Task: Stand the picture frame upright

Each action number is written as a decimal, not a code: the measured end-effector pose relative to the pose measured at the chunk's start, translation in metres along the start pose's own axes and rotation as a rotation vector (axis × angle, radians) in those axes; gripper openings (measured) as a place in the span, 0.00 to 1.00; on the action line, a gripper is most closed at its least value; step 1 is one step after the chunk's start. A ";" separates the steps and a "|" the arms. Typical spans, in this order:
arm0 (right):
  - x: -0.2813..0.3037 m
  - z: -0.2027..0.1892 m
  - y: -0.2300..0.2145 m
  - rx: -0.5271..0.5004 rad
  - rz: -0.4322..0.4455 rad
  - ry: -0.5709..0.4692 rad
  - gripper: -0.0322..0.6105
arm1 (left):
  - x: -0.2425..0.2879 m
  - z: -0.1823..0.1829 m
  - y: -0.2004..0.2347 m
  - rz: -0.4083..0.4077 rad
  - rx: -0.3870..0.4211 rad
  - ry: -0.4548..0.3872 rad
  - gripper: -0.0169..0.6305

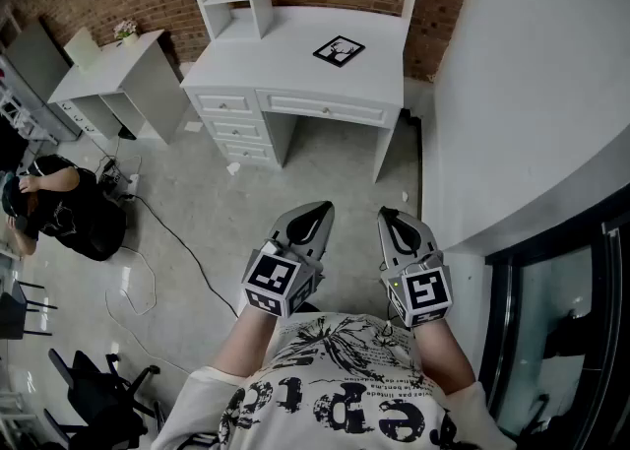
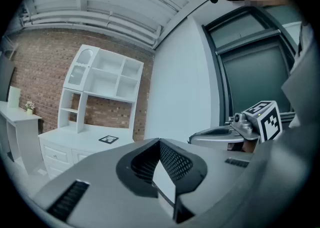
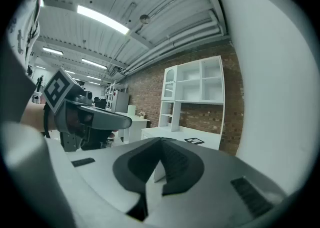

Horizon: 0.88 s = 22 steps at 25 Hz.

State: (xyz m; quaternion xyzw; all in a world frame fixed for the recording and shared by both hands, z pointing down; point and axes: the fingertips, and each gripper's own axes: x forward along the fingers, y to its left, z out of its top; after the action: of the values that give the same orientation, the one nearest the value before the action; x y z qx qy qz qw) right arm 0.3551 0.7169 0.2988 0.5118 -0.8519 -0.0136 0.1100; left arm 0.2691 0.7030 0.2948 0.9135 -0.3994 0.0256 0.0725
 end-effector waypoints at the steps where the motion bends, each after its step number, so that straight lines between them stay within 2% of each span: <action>1: 0.003 0.000 -0.001 0.000 -0.001 -0.003 0.06 | 0.002 0.000 0.002 0.001 0.001 -0.001 0.05; 10: 0.017 -0.005 -0.009 0.025 -0.004 0.004 0.06 | 0.014 -0.003 0.012 -0.006 -0.002 0.003 0.05; 16: 0.030 -0.022 -0.006 0.046 0.016 0.049 0.06 | 0.022 -0.008 0.016 -0.009 -0.012 0.013 0.05; 22: 0.067 -0.036 -0.006 0.044 0.029 0.100 0.06 | 0.042 -0.020 0.051 0.018 -0.046 0.051 0.05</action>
State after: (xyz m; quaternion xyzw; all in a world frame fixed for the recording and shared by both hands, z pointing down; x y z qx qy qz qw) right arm 0.3369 0.6589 0.3450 0.5016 -0.8529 0.0325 0.1413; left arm 0.2603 0.6416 0.3242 0.9070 -0.4063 0.0402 0.1035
